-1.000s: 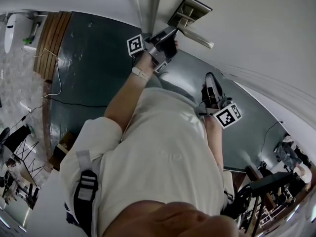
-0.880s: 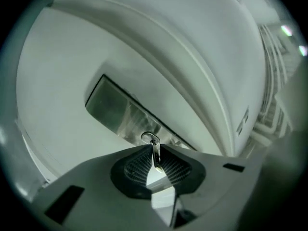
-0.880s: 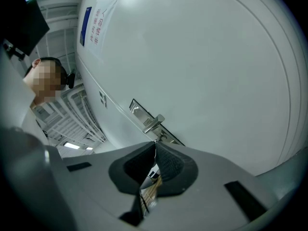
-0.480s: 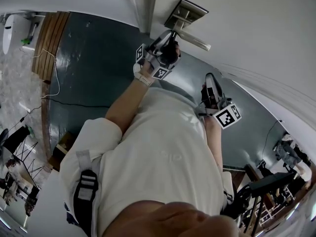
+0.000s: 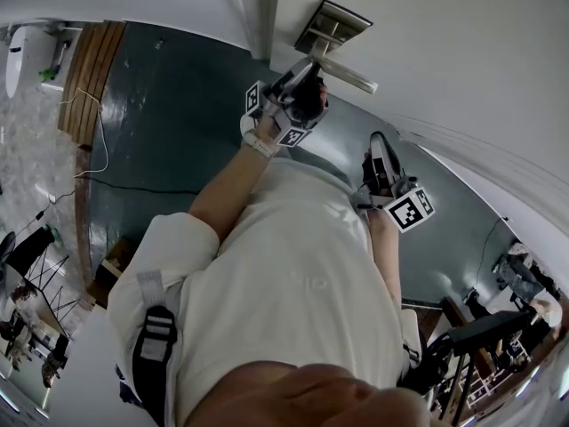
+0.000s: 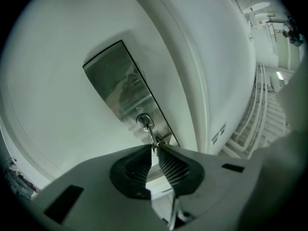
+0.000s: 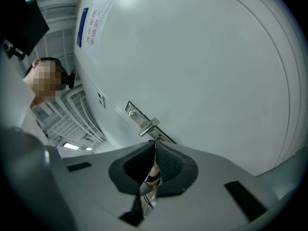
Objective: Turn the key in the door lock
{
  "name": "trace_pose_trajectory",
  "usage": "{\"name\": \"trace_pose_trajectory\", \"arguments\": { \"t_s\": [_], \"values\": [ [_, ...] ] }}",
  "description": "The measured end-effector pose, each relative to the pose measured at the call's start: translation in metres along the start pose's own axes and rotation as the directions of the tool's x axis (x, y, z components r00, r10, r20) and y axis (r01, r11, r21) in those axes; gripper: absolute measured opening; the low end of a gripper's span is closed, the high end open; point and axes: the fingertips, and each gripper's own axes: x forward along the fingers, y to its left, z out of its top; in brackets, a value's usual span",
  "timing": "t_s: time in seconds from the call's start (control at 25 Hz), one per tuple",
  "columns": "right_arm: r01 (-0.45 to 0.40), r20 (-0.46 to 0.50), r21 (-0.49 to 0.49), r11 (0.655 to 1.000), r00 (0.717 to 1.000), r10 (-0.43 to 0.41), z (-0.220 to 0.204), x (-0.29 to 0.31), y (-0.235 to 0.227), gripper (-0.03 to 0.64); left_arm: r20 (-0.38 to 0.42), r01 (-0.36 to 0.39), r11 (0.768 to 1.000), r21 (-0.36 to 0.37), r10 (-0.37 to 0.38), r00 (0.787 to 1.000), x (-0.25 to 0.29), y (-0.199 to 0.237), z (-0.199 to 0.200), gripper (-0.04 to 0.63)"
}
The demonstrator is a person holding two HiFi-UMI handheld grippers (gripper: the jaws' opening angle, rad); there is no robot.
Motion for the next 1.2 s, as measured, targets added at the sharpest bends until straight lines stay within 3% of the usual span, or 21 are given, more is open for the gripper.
{"name": "trace_pose_trajectory", "arguments": {
  "t_s": [0.32,0.8,0.92,1.04,1.2],
  "values": [
    [0.001,-0.002,0.000,1.000,1.000,-0.001,0.003,0.001,-0.002,0.022,0.019,0.025,1.000,-0.005,-0.025,1.000,-0.005,-0.002,0.002,0.031],
    [0.001,-0.002,0.007,1.000,1.000,-0.001,0.002,-0.006,-0.005,0.022,0.052,-0.016,0.999,-0.027,0.018,0.998,-0.005,0.008,0.010,0.034],
    [0.003,0.000,0.007,1.000,1.000,-0.003,0.002,-0.003,-0.005,0.021,0.044,-0.088,0.995,0.050,0.086,0.995,-0.004,0.008,0.012,0.035],
    [0.003,0.002,0.008,1.000,1.000,-0.003,0.002,-0.001,-0.003,0.022,0.009,-0.214,0.953,0.216,0.217,0.976,-0.001,0.007,0.013,0.037],
    [0.002,0.000,0.004,1.000,1.000,-0.002,0.002,0.000,-0.002,0.021,-0.017,-0.349,0.851,0.393,0.386,0.922,0.005,0.009,0.014,0.037]
  ]
}}
